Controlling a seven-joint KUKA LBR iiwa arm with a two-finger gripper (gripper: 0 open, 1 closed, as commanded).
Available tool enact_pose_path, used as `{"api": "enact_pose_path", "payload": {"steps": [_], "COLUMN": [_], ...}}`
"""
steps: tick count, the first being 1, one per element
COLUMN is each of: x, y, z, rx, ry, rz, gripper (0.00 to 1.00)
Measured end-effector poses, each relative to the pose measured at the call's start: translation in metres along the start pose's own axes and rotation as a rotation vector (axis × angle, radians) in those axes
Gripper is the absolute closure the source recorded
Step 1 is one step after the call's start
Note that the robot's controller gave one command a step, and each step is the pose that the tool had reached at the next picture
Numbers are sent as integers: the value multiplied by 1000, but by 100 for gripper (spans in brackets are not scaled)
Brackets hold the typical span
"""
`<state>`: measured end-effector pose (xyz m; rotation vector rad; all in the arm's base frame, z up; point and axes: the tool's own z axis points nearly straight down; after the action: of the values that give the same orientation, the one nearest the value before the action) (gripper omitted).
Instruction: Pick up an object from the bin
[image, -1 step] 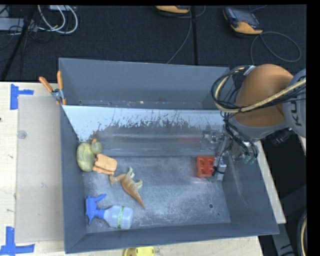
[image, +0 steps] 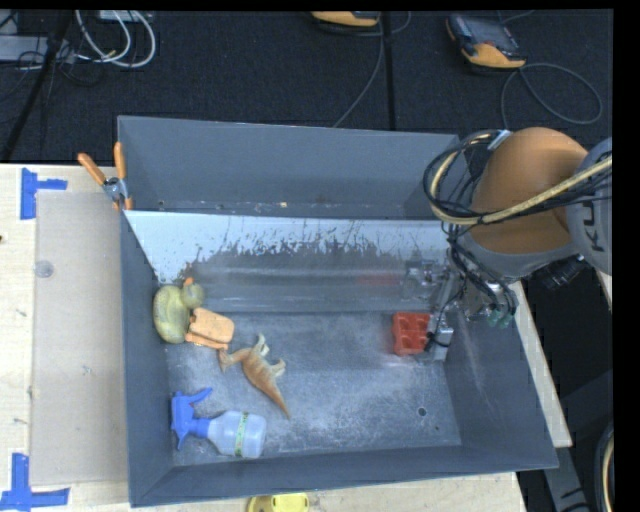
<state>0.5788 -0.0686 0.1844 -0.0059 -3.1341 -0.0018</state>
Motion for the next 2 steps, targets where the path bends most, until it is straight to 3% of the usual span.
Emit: {"api": "enact_pose_path", "payload": {"steps": [1,2], "x": [-8,5], "y": [-11,-20], "z": [-27,-6], "rx": [-1,2], "ry": [1,-13], "rz": [4,-44], "gripper": [0,0]}}
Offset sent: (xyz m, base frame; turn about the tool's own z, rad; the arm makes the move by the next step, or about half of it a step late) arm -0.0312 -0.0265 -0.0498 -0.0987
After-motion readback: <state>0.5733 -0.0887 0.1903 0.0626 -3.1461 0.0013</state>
